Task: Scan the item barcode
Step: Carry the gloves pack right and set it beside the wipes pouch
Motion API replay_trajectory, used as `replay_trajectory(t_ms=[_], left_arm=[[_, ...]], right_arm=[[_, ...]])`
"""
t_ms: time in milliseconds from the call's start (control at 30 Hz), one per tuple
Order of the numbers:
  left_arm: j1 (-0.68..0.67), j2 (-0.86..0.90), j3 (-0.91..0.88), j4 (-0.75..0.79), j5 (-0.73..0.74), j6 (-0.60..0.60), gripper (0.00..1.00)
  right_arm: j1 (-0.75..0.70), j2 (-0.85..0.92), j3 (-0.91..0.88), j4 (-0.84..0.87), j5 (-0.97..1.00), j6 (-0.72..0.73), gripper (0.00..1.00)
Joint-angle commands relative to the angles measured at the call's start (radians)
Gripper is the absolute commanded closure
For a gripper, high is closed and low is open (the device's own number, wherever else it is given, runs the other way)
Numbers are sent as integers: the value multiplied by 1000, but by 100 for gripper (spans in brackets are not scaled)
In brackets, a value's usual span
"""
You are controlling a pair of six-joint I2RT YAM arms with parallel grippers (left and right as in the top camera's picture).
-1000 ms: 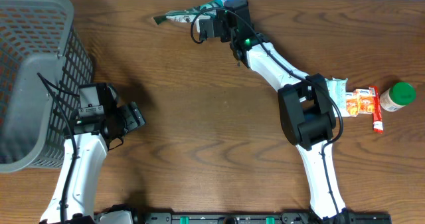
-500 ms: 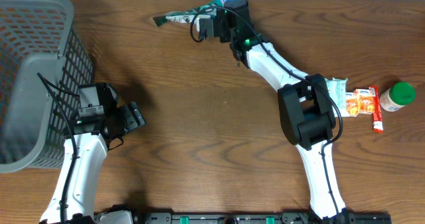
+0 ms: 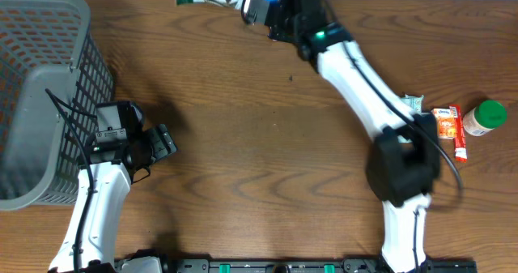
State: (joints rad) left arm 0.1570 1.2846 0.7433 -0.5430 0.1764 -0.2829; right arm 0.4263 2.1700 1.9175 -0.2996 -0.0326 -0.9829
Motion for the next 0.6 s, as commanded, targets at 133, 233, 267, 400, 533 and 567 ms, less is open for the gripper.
replay_trajectory(t_ms=[133,233,267,400,533,567], left_arm=[[7,0,2,-2,-9,8,15],[7,0,2,-2,-9,8,15],[7,0,2,-2,-9,8,15],[7,0,2,-2,-9,8,15],[7,0,2,-2,-9,8,15],[7,0,2,-2,-10,8,15]], right_arm=[[18,-286,15,-622,-47,439,99],[-15,-281,11,-846,-47,605,99],[-32,-275,2,-935,-47,663,99],[-88,-268,-145,-1040,-47,769,99],[-132,-268,-338,-981,-48,770,99],[-150,-268,-390,-956,-47,784,99]])
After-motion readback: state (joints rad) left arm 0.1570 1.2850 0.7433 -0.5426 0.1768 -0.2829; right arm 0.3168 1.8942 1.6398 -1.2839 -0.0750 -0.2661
